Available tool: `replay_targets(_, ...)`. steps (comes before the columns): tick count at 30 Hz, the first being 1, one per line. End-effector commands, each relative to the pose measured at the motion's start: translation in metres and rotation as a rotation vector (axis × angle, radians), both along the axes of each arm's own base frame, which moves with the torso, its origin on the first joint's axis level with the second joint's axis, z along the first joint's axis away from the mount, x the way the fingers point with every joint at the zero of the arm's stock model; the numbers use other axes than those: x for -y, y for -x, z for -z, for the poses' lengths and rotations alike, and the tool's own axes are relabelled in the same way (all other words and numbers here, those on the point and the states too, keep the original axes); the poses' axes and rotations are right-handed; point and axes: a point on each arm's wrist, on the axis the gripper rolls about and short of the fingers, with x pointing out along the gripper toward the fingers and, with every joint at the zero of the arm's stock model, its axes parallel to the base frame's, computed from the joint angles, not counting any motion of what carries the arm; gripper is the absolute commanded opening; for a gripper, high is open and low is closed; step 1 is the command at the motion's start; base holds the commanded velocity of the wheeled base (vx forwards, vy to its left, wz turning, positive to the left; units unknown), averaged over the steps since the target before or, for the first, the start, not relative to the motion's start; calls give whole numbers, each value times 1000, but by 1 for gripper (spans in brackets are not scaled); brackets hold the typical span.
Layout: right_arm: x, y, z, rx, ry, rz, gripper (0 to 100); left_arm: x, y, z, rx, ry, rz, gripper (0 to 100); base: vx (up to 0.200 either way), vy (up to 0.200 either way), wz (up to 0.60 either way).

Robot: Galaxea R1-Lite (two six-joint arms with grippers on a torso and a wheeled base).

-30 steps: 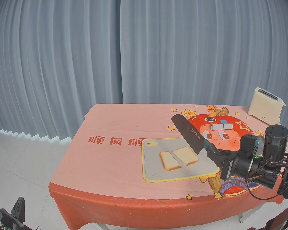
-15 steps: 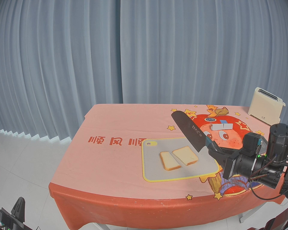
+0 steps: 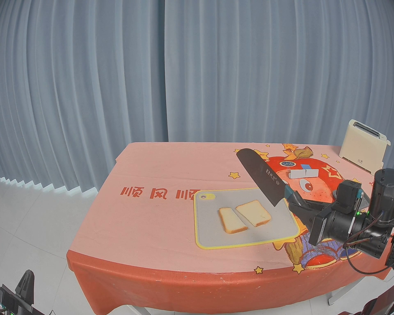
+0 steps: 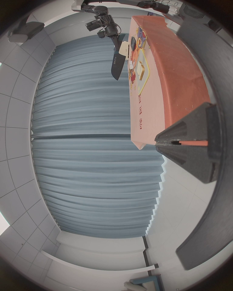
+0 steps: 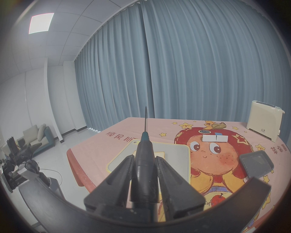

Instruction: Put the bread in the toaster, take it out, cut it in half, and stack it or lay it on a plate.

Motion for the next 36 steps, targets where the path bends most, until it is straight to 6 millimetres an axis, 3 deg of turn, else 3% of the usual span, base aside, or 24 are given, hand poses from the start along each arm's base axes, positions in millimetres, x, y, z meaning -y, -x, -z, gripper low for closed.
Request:
replay_targets(1,0,1,1,4,12,-6,0,0,-2,5,-22,0,-1,0,0,0,0)
replay_targets(36,3,10,3,18,42,-36,0,0,-2,5,-22,0,-1,0,0,0,0)
